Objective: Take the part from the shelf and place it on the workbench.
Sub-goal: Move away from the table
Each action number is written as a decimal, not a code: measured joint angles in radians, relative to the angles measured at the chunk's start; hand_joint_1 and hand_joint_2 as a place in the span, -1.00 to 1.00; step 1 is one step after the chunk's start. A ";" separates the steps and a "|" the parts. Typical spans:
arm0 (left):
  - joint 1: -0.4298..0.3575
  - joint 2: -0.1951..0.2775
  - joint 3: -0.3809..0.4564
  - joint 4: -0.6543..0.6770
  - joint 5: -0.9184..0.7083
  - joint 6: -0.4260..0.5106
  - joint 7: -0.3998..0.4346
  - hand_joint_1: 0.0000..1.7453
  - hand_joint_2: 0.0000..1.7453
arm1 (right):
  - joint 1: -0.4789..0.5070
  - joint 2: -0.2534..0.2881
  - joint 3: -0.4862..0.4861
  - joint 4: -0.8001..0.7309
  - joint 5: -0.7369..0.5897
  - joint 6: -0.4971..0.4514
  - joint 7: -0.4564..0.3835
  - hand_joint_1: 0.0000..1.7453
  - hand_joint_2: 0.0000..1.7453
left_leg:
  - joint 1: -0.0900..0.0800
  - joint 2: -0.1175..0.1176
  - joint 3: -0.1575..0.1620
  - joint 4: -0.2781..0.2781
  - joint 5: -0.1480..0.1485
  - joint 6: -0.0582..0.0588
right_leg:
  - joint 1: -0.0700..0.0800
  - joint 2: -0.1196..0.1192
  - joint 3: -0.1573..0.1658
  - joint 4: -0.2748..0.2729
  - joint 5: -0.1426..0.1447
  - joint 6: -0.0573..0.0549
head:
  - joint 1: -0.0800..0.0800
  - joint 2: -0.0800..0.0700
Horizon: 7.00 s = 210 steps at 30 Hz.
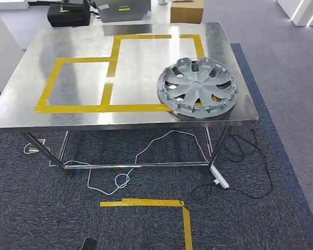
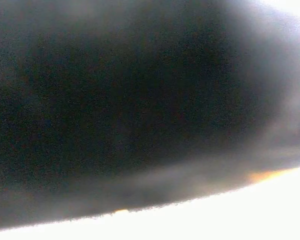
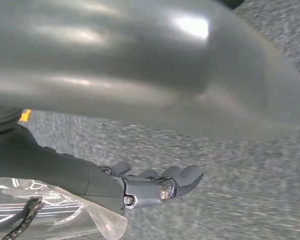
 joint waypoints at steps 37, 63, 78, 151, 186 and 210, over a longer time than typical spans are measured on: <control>-0.006 -0.015 0.017 0.001 -0.004 0.001 -0.012 -1.00 -1.00 | 0.004 -0.017 0.001 0.000 0.022 0.013 -0.021 -1.00 -1.00 | 0.009 0.008 0.111 -0.155 -0.024 -0.008 | 0.002 -0.047 -0.060 0.049 0.036 0.018 | 0.013 0.000; -0.004 -0.020 0.017 0.002 -0.004 0.006 -0.014 -1.00 -1.00 | 0.006 -0.021 0.003 0.001 0.034 0.021 -0.027 -1.00 -1.00 | -0.003 0.030 -0.054 0.090 0.037 -0.001 | 0.016 -0.066 0.024 0.003 -0.015 -0.019 | 0.000 0.000; -0.010 -0.025 0.018 0.002 -0.005 0.012 -0.017 -1.00 -1.00 | 0.008 -0.023 0.011 0.002 0.038 0.028 -0.027 -1.00 -1.00 | -0.014 -0.017 -0.049 -0.180 0.144 0.036 | -0.001 -0.037 -0.015 0.272 -0.107 0.032 | 0.001 0.000; 0.013 0.026 0.116 0.002 0.052 -0.031 -0.013 -1.00 -1.00 | -0.020 0.030 0.136 0.029 0.162 -0.005 -0.006 -1.00 -1.00 | -0.002 0.007 -0.146 0.109 -0.042 -0.017 | -0.011 -0.070 0.073 0.019 -0.080 -0.012 | -0.022 0.000; 0.008 0.051 0.117 0.002 0.028 -0.068 0.031 -1.00 -1.00 | -0.052 0.049 0.168 0.034 0.184 -0.001 0.022 -1.00 -1.00 | 0.010 0.050 -0.083 -0.019 0.055 -0.030 | -0.009 -0.128 0.089 0.012 -0.091 -0.005 | -0.028 0.000; 0.010 0.012 0.114 0.002 -0.031 -0.028 0.001 -1.00 -1.00 | 0.000 0.039 0.173 0.034 0.126 -0.011 -0.038 -1.00 -1.00 | 0.007 -0.019 -0.085 -0.024 0.011 -0.022 | -0.014 -0.030 0.058 0.021 -0.070 -0.007 | -0.026 0.000</control>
